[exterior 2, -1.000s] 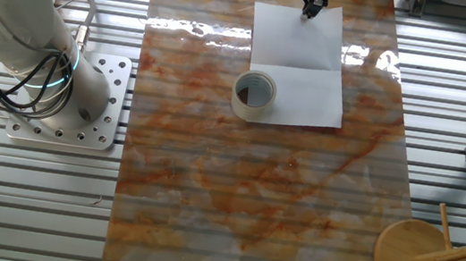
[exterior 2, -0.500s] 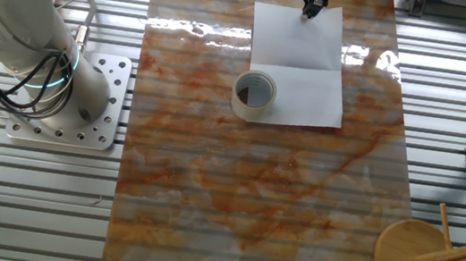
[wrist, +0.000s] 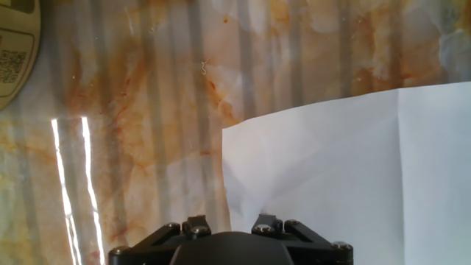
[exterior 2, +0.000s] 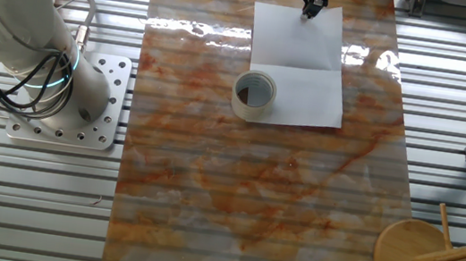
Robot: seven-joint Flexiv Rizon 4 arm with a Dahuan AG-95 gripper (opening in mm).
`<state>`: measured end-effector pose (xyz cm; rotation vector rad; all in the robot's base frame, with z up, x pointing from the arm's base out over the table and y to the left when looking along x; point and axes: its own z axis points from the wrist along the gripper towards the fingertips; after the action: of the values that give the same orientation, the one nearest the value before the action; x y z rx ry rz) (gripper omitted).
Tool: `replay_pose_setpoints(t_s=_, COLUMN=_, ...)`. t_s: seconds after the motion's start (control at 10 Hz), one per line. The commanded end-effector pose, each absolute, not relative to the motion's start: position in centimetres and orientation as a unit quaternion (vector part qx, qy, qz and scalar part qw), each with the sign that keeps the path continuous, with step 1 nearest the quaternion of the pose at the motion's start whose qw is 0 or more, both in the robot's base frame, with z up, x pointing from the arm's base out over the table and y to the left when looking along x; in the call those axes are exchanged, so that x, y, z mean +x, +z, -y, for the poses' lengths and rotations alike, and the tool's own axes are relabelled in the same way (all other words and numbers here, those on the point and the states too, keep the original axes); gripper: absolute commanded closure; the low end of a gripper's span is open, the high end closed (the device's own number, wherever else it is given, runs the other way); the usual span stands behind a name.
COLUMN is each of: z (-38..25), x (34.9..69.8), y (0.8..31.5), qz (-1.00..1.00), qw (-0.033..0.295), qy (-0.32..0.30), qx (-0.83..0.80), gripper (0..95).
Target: Unfold a piece of paper
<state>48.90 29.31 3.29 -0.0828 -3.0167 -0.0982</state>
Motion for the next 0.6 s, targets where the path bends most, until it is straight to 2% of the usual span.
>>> replay_pose_setpoints(t_s=0.1, z=-29.3, x=48.9, y=3.3, qz=0.997, qw=0.061, qy=-0.032, qx=-0.027, gripper=57.0)
replay_pose_setpoints(t_s=0.2, z=-28.1, x=47.5, y=12.9, qz=0.995, qw=0.071, qy=-0.068, qx=-0.018, gripper=57.0)
replay_pose_setpoints(t_s=0.6, z=-28.5, x=47.5, y=11.8, qz=0.995, qw=0.070, qy=-0.070, qx=-0.019, gripper=57.0)
